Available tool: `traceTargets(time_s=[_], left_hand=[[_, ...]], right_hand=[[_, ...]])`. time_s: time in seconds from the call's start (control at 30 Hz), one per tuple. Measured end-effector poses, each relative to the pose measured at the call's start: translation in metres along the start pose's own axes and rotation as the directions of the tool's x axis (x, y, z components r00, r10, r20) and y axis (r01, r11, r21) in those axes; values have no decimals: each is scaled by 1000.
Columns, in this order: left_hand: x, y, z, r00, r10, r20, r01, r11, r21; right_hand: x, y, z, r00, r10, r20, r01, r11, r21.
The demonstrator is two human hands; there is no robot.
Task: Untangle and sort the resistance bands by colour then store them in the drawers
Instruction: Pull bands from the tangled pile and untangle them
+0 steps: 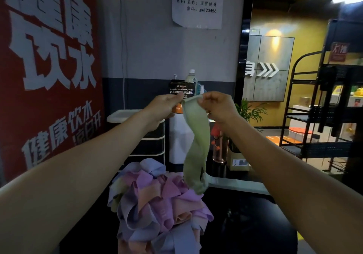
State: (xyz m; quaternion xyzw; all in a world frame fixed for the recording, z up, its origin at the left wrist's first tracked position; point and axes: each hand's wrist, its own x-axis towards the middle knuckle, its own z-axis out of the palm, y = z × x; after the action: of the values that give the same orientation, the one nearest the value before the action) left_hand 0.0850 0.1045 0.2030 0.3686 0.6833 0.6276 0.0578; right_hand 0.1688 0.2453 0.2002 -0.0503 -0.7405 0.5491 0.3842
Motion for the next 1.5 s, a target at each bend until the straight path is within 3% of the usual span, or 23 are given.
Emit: traceTargets(time_s=[0.1, 0.2, 0.37, 0.57, 0.67, 0.8, 0.93, 1.1, 1.3, 1.37, 1.43, 1.5], left_hand=[[-2, -7, 11, 992, 5, 125, -3, 1000, -18], [-3, -14, 25, 989, 84, 121, -89, 995, 38], [-1, -25, 51, 992, 115, 42, -117, 992, 40], [-8, -40, 79, 982, 51, 180, -45, 998, -35], [-5, -49, 90, 981, 34, 189, -28, 999, -35], [2, -55, 100, 978, 67, 197, -76, 996, 38], [3, -76, 118, 993, 110, 50, -117, 980, 158], [-2, -116, 136, 952, -37, 305, -85, 922, 377], [-6, -154, 124, 973, -211, 96, 90, 726, 682], [-4, -160, 117, 951, -310, -7, 261, 787, 560], [-6, -160, 115, 894, -447, -22, 446, 884, 138], [-6, -155, 115, 851, -524, 32, 519, 830, -205]], right_hand=[[-6, 2, -13, 997, 41, 71, -38, 998, -44], [-12, 6, -22, 991, 78, 110, -82, 996, 30], [-15, 19, -27, 994, 106, 23, -104, 993, -62], [-22, 36, -32, 971, 238, 10, -238, 968, 85], [-22, 44, -38, 954, 297, -48, -294, 954, 54], [-20, 51, -47, 943, 292, -163, -301, 953, -34], [-19, 54, -58, 938, 296, -182, -297, 955, 23], [-16, 53, -77, 910, 358, -211, -309, 922, 232], [-21, 71, -118, 807, 454, -379, -311, 871, 380], [-23, 80, -134, 742, 482, -466, -325, 866, 379], [-25, 95, -148, 672, 539, -507, -366, 838, 406], [-26, 110, -153, 617, 594, -517, -418, 803, 424]])
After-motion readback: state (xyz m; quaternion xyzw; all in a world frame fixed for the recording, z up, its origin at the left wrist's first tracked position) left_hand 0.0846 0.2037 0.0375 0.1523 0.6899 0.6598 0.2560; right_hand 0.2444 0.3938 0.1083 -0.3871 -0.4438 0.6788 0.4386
